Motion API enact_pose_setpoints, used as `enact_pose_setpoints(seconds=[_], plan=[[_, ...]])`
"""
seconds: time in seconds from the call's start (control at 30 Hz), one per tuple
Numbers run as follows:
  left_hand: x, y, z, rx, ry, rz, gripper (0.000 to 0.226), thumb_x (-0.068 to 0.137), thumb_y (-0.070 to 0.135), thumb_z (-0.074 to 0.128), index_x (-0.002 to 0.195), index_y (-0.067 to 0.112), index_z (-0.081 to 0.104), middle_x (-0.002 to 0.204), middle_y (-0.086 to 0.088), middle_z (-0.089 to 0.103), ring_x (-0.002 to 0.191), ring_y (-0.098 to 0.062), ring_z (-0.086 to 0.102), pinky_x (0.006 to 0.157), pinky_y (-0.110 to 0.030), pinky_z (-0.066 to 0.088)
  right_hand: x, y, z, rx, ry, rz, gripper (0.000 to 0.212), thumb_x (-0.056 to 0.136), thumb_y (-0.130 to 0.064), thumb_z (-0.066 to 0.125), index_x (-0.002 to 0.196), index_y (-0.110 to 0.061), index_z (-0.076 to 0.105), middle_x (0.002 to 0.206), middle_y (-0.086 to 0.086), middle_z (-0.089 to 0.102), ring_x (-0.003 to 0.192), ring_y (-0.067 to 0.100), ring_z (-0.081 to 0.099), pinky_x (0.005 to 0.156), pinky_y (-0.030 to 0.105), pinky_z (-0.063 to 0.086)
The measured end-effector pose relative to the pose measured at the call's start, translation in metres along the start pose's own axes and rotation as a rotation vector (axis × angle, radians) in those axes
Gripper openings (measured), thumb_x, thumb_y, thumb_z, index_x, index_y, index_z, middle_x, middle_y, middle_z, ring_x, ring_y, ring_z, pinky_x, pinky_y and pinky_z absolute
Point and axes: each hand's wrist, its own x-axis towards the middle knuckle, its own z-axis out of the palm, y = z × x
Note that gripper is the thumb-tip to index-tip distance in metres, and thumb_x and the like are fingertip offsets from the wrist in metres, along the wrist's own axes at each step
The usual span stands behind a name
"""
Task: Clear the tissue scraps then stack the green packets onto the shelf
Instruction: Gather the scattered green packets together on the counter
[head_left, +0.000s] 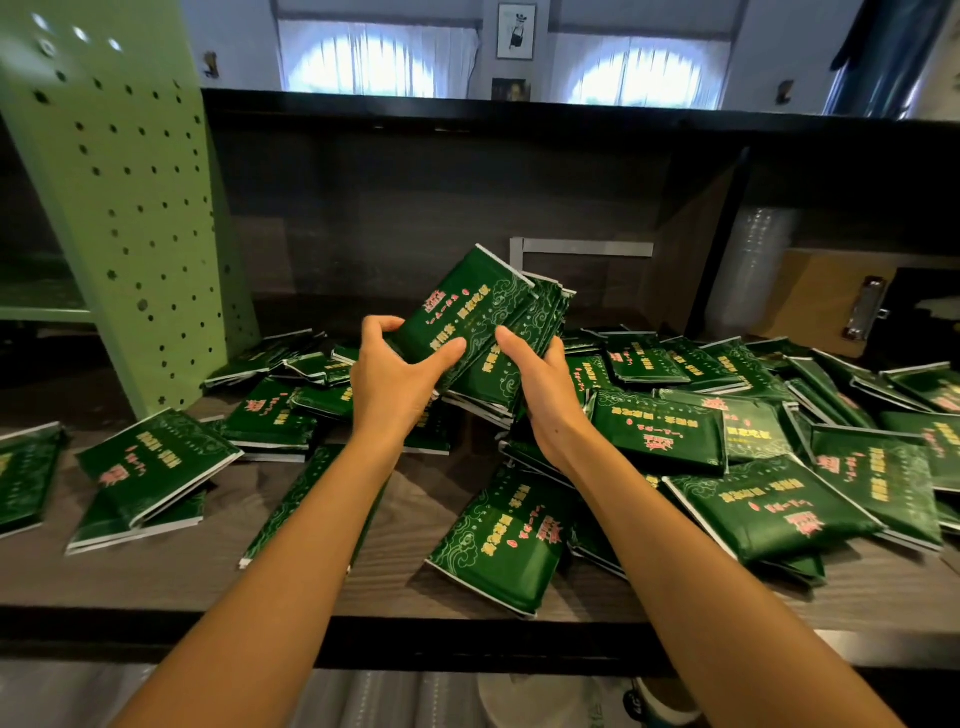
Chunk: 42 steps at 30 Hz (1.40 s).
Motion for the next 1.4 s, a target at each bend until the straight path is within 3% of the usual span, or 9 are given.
enact_pose_setpoints(seconds=[0.23, 0.43, 0.73, 0.87, 0.97, 1.03, 1.1, 1.2, 1.4], plan=[[0.004, -0.004, 0.001, 0.009, 0.034, -0.063, 0.053, 0.072, 0.037, 0.077, 0.103, 0.016, 0.039, 0.085, 0.012, 0.045, 0.073, -0.001, 0.049, 0.057, -0.016, 0.039, 0.001, 0.001, 0.000, -0.023, -0.022, 0.009, 0.098, 0.085, -0.047, 0.060, 0.150, -0.018, -0.008, 0.159, 0.000, 0.005, 0.145, 0.019, 0.012, 0.116, 0.039, 0.018], [0.004, -0.004, 0.002, 0.080, -0.242, 0.019, 0.024, 0.085, 0.038, 0.063, 0.103, 0.025, 0.054, 0.104, 0.004, 0.064, 0.097, -0.015, 0.061, 0.088, -0.036, 0.050, 0.000, 0.001, 0.005, -0.016, -0.066, 0.010, 0.112, 0.069, -0.064, 0.066, 0.151, -0.020, 0.004, 0.157, -0.001, 0.020, 0.142, 0.019, 0.023, 0.116, 0.045, 0.024], [-0.002, 0.006, -0.001, 0.338, -0.191, 0.142, 0.046, 0.096, 0.023, 0.037, 0.055, 0.005, 0.042, 0.054, -0.006, 0.044, 0.057, -0.024, 0.041, 0.055, -0.035, 0.029, 0.000, 0.000, 0.005, -0.065, -0.068, 0.012, 0.121, 0.043, -0.056, 0.071, 0.147, -0.018, 0.021, 0.145, 0.004, 0.041, 0.130, 0.024, 0.043, 0.108, 0.047, 0.036], [0.008, 0.007, -0.014, 0.282, -0.030, 0.014, 0.038, 0.096, 0.026, 0.040, 0.072, 0.004, 0.060, 0.067, -0.012, 0.056, 0.067, -0.027, 0.055, 0.071, -0.041, 0.047, 0.000, -0.003, 0.000, -0.042, -0.086, 0.010, 0.095, 0.079, -0.035, 0.067, 0.151, -0.016, 0.007, 0.152, 0.000, 0.027, 0.137, 0.019, 0.029, 0.109, 0.037, 0.027], [0.020, 0.004, -0.028, 0.571, -0.107, -0.077, 0.033, 0.092, 0.023, 0.046, 0.065, 0.006, 0.056, 0.072, -0.011, 0.057, 0.082, -0.034, 0.057, 0.068, -0.038, 0.042, -0.001, -0.008, -0.002, 0.028, -0.079, 0.052, 0.069, 0.085, -0.025, 0.063, 0.143, -0.012, 0.027, 0.130, -0.005, 0.047, 0.115, 0.014, 0.048, 0.096, 0.033, 0.038], [0.025, 0.003, -0.041, 0.802, -0.223, -0.136, 0.021, 0.090, 0.024, 0.055, 0.084, 0.006, 0.064, 0.091, -0.011, 0.063, 0.096, -0.034, 0.058, 0.076, -0.037, 0.044, -0.003, -0.009, 0.002, 0.062, -0.107, 0.090, 0.059, 0.082, -0.026, 0.065, 0.134, -0.010, 0.042, 0.124, 0.004, 0.060, 0.105, 0.020, 0.060, 0.085, 0.034, 0.048], [0.021, 0.004, -0.055, 0.977, -0.359, -0.195, 0.035, 0.083, 0.028, 0.067, 0.107, 0.005, 0.060, 0.112, -0.013, 0.062, 0.105, -0.032, 0.057, 0.086, -0.038, 0.047, -0.006, -0.009, 0.009, 0.043, -0.155, 0.117, 0.073, 0.073, -0.036, 0.072, 0.135, -0.013, 0.043, 0.125, 0.006, 0.060, 0.109, 0.023, 0.060, 0.088, 0.038, 0.049], [0.009, 0.005, -0.068, 1.069, -0.547, -0.294, 0.068, 0.074, 0.037, 0.076, 0.126, 0.005, 0.047, 0.128, -0.013, 0.053, 0.116, -0.030, 0.051, 0.095, -0.039, 0.045, -0.001, -0.001, 0.014, 0.015, -0.196, 0.121, 0.130, 0.032, -0.059, 0.082, 0.144, -0.018, 0.030, 0.142, 0.004, 0.046, 0.128, 0.027, 0.046, 0.106, 0.050, 0.037], [0.001, -0.003, -0.068, 0.951, -0.583, -0.359, 0.079, 0.073, 0.033, 0.078, 0.135, 0.005, 0.038, 0.136, -0.011, 0.046, 0.121, -0.030, 0.047, 0.099, -0.038, 0.043, -0.003, 0.000, 0.011, 0.044, -0.198, 0.123, 0.121, 0.043, -0.051, 0.078, 0.146, -0.017, 0.026, 0.142, 0.006, 0.047, 0.125, 0.027, 0.049, 0.106, 0.051, 0.038]])
